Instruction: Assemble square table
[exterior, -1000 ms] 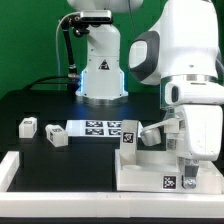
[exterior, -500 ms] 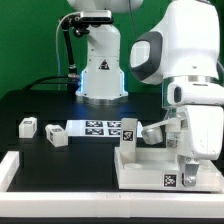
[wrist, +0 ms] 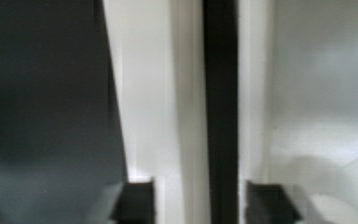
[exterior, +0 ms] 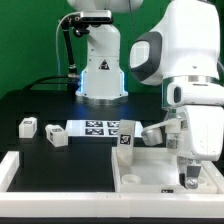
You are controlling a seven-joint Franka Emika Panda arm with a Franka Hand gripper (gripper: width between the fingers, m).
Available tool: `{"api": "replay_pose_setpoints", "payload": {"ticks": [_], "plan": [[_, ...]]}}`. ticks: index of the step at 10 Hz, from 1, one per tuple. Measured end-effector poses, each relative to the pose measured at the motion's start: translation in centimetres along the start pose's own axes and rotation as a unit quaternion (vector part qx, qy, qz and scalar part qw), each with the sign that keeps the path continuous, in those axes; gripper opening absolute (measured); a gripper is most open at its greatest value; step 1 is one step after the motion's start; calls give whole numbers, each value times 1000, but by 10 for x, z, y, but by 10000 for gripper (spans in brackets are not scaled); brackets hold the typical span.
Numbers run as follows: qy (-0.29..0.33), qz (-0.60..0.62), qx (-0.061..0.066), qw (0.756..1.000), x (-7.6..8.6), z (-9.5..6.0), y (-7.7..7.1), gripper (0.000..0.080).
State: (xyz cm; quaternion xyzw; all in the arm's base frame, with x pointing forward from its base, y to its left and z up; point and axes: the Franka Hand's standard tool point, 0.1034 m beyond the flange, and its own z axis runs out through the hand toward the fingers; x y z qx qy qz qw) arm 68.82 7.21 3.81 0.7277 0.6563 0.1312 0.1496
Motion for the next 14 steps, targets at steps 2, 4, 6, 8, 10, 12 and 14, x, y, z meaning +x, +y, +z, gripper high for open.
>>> {"api": "replay_pose_setpoints", "payload": {"ticks": [2,4,6,8,10,12,14], "plan": [[3,0,-8,1000,1,-2,5,384],[5,1,-12,1000,2,-4,9,623],[5,1,-13,1000,2,-4,9,642],[5,1,-13,1000,2,-4,9,648],[5,1,-13,1000,2,-4,9,649],[5,1,-13,1000,2,-4,9,649],[4,2,-13,1000,0,-5,11,649]]}}
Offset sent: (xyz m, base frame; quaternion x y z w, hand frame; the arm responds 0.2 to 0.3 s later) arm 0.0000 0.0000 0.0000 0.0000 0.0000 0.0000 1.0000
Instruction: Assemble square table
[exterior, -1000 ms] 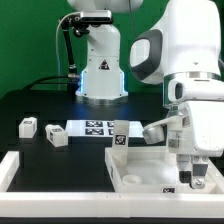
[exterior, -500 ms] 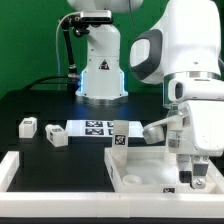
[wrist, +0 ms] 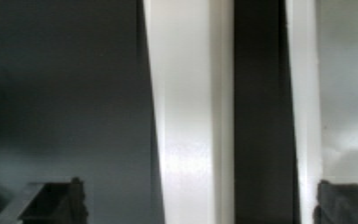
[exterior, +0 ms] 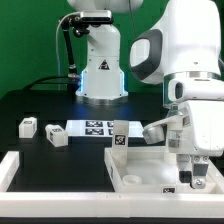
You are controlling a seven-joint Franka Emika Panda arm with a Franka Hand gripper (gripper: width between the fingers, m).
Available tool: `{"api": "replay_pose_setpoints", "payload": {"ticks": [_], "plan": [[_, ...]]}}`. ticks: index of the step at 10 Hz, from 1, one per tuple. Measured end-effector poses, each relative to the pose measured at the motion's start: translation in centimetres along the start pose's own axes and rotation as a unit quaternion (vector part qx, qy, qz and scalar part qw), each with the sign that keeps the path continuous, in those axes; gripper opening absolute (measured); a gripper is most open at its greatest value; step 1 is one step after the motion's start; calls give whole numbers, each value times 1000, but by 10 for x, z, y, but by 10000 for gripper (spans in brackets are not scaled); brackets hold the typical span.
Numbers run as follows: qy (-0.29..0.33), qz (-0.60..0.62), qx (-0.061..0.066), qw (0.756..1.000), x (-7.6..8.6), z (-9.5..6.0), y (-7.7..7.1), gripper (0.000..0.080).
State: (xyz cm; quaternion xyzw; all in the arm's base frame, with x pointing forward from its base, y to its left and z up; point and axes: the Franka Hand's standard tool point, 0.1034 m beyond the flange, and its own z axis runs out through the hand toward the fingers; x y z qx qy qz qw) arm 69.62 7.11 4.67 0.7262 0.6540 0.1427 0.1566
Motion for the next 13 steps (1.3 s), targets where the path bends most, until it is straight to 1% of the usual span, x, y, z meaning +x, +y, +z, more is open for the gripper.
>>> {"api": "replay_pose_setpoints", "payload": {"ticks": [1,2,3,4,5,6,9,10,11,12,13], "plan": [[-14,0,6,1000,-16,-17,11,649],[-25,-1,14,1000,-33,-47,19,649],[-29,27,15,999,-41,-66,24,649],[-31,76,14,997,-40,-72,30,649],[-30,125,11,992,-34,-69,33,649],[-31,133,12,991,-35,-67,31,649],[-30,242,11,970,-36,-67,29,649],[-31,242,13,970,-53,-77,19,649],[-38,254,25,966,-81,-96,7,649],[-40,278,28,959,-102,-107,0,649],[-44,269,33,962,-118,-111,-8,649]]}}
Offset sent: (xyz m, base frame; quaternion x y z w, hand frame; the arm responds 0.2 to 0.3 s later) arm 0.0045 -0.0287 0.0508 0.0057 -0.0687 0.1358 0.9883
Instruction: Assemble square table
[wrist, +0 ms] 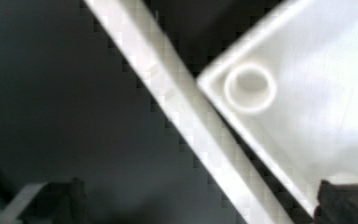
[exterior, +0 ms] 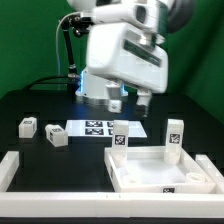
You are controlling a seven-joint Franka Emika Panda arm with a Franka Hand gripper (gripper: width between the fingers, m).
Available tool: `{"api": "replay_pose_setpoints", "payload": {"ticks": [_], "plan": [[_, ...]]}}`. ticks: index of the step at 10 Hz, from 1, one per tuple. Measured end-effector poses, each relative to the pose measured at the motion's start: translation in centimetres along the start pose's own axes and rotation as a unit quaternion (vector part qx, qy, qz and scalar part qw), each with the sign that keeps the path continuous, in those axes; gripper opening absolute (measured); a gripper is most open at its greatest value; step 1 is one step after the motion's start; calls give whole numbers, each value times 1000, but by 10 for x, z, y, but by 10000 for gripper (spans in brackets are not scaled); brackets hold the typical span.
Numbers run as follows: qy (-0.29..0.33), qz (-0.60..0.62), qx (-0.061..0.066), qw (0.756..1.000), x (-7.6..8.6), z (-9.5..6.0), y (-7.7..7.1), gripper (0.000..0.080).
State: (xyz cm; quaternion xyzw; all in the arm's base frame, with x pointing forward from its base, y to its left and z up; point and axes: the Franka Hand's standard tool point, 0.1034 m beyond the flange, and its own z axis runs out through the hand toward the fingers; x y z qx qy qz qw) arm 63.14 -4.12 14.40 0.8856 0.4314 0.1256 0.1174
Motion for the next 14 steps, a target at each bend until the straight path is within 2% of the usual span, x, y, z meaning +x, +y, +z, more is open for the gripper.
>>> {"api": "replay_pose_setpoints", "payload": {"ticks": [1,5,6,7,9,10,11,12,14], "plan": [[-2,4,0,1000,-7,0,3,649],[-7,5,8,1000,-6,3,-4,649],[-15,-26,12,999,-28,6,-7,649],[-32,-15,24,999,-53,4,-15,649],[-83,8,57,995,-87,6,-27,649],[-122,37,79,989,-99,8,-36,649],[-129,25,78,988,-84,8,-36,649],[-155,28,91,983,-78,9,-44,649],[-216,42,114,969,-76,10,-57,649]]}}
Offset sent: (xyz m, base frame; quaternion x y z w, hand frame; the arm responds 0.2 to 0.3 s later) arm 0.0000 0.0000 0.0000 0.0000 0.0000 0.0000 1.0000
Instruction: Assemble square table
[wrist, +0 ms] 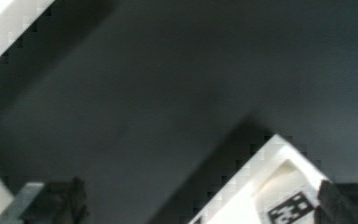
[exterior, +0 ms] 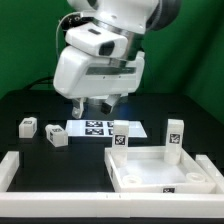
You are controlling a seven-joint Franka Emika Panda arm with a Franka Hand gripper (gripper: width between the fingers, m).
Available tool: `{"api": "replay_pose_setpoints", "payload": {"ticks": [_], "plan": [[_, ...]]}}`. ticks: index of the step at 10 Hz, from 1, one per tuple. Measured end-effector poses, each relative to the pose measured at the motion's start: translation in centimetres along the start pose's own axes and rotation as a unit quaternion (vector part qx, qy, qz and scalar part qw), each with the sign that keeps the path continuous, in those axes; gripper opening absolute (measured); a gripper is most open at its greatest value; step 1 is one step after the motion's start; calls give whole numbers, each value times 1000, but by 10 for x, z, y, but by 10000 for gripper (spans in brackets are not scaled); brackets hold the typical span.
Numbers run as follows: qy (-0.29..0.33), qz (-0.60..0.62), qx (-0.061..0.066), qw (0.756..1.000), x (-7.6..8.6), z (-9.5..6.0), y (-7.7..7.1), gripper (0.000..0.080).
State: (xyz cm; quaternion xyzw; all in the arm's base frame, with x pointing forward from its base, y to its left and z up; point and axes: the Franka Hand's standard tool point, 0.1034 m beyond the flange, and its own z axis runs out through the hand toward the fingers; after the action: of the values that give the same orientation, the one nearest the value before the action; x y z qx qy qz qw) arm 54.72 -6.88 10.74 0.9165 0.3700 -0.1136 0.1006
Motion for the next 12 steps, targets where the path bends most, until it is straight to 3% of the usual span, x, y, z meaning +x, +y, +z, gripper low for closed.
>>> {"api": "replay_pose_setpoints", "payload": {"ticks": [1,2,4,5,6,9,10,12], "plan": [[-38,31,23,999,-18,10,-7,649],[-58,41,36,997,-39,25,-11,649],[-116,71,80,987,-88,64,-23,649],[-149,72,93,982,-92,67,-23,649],[-155,65,92,981,-84,67,-22,649],[-155,69,93,981,-86,72,-22,649],[-175,96,103,974,-101,91,-22,649],[-243,148,123,951,-116,103,-32,649]]}}
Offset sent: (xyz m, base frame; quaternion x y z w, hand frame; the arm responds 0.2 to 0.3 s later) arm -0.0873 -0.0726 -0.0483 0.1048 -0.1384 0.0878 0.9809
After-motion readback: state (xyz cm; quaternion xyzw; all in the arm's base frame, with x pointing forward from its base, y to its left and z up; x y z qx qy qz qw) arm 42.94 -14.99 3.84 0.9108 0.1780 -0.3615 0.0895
